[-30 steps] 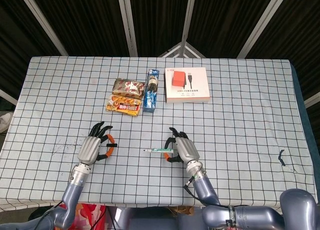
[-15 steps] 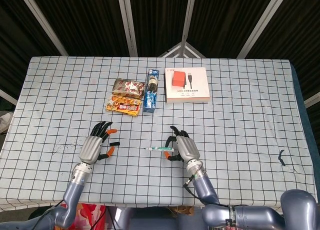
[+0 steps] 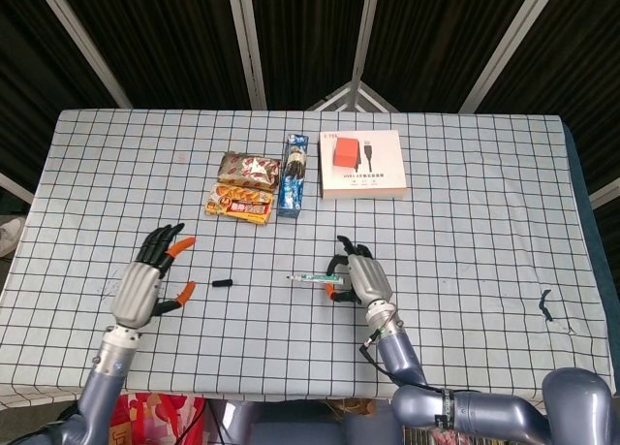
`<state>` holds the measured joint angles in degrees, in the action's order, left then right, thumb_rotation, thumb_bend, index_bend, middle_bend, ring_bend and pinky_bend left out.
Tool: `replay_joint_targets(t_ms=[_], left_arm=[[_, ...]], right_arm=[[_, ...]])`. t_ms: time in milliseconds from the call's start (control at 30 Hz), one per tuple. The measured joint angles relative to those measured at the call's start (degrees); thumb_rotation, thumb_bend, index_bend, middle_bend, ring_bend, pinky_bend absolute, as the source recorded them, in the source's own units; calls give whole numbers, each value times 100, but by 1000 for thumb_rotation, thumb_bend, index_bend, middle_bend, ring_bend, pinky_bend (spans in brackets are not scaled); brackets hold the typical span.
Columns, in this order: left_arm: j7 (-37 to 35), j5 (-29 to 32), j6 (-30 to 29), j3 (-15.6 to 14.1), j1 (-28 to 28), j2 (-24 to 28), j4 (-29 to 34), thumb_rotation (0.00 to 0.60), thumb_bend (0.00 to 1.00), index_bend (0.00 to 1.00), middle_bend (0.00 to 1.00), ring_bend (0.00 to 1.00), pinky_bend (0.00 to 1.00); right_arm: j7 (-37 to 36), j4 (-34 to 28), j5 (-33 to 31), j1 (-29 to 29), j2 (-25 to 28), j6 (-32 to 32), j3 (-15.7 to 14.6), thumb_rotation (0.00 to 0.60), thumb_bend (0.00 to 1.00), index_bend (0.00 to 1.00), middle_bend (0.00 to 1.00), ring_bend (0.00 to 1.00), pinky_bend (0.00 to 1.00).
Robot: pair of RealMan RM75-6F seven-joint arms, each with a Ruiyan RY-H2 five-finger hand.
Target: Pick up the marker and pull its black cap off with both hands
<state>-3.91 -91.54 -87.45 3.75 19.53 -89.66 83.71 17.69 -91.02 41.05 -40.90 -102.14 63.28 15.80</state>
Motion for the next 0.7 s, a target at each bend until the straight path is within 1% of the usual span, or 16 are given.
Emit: replay_joint_targets(t_ms=[100, 200, 233, 267, 300, 333, 367, 400, 467, 533, 600, 700], left_arm=[[160, -8, -220, 12, -179, 498, 426, 600, 452, 178, 22, 0, 0], [167, 40, -333, 31, -335, 792, 590, 600, 418, 174, 19, 0, 0], [142, 58, -341, 37, -360, 834, 601, 600, 409, 174, 18, 0, 0], [112, 75, -345, 43, -373, 866, 603, 600, 400, 174, 17, 0, 0], [66, 94, -350, 54, -391, 907, 599, 600, 395, 174, 16, 0, 0], [33, 105, -357, 65, -404, 937, 592, 600, 388, 174, 15, 0, 0], [2, 109, -367, 76, -414, 957, 579, 600, 386, 174, 15, 0, 0], [-37, 111, -375, 86, -424, 977, 570, 600, 386, 174, 15, 0, 0], [-84, 110, -381, 102, -438, 1006, 550, 600, 385, 174, 14, 0, 0], [-70, 100, -377, 113, -447, 1025, 522, 600, 386, 174, 13, 0, 0], [-49, 94, -371, 115, -451, 1033, 515, 600, 386, 174, 13, 0, 0], [-53, 89, -378, 133, -461, 1039, 517, 600, 386, 174, 13, 0, 0]], right_arm=[[-26, 129, 8, -5, -16, -92, 21, 600, 543, 720, 72, 144, 45], [6, 204, 22, -25, -19, -151, 28, 600, 543, 696, 72, 135, 45], [35, 208, 24, -31, -13, -155, 24, 600, 543, 659, 72, 129, 45], [76, 211, 23, -38, -7, -155, 18, 600, 536, 599, 72, 125, 44], [145, 211, 15, -50, 0, -151, 8, 600, 515, 549, 72, 123, 44], [206, 207, 6, -60, 6, -144, 1, 600, 459, 466, 72, 120, 42], [273, 197, -7, -70, 12, -128, -1, 600, 376, 387, 72, 117, 40], [362, 172, -32, -84, 21, -97, 1, 600, 311, 341, 71, 115, 38], [470, 100, -100, -103, 35, -51, 17, 600, 137, 241, 72, 111, 36], [588, 8, -196, -125, 56, -3, 44, 600, 41, 182, 71, 110, 35], [702, -64, -288, -148, 70, 60, 75, 600, 6, 144, 69, 107, 28], [822, -176, -390, -179, 79, 141, 122, 600, 0, 108, 63, 101, 21]])
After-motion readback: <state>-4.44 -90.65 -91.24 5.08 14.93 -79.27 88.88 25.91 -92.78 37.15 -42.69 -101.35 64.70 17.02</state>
